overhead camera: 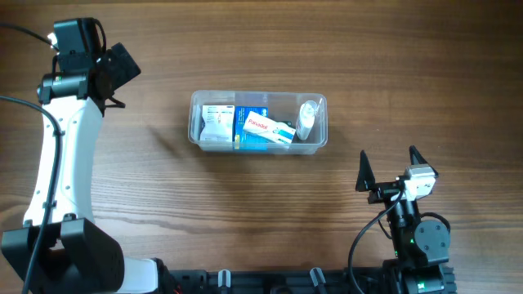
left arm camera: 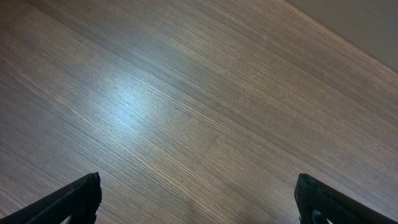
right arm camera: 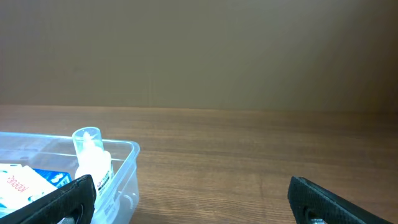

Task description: Pack container

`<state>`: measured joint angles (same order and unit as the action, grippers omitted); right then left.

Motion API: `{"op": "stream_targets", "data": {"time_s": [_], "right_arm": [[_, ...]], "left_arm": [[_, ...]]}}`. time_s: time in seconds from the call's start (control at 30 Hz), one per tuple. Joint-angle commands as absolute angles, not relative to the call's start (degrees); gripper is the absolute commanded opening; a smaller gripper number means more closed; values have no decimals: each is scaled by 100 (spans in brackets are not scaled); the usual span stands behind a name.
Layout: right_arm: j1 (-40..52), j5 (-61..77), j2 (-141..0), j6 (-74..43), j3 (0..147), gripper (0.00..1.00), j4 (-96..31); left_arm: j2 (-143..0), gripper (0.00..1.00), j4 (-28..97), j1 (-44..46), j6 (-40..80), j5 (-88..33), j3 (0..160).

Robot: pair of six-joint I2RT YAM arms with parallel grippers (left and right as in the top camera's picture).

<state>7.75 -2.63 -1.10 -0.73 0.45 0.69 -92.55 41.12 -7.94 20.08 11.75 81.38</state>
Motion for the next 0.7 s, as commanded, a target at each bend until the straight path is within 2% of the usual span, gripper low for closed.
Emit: {"op": "stream_targets", "data": {"time_s": [0.0, 0.67], "right_arm": [[742, -318, -27, -1, 34, 100, 78], [742, -318, -27, -1, 34, 100, 78]], "left_arm": [[-9194, 100, 4101, -816, 1979, 1208, 8178], [-9004, 100, 4101, -799, 1979, 1208, 8176]]}}
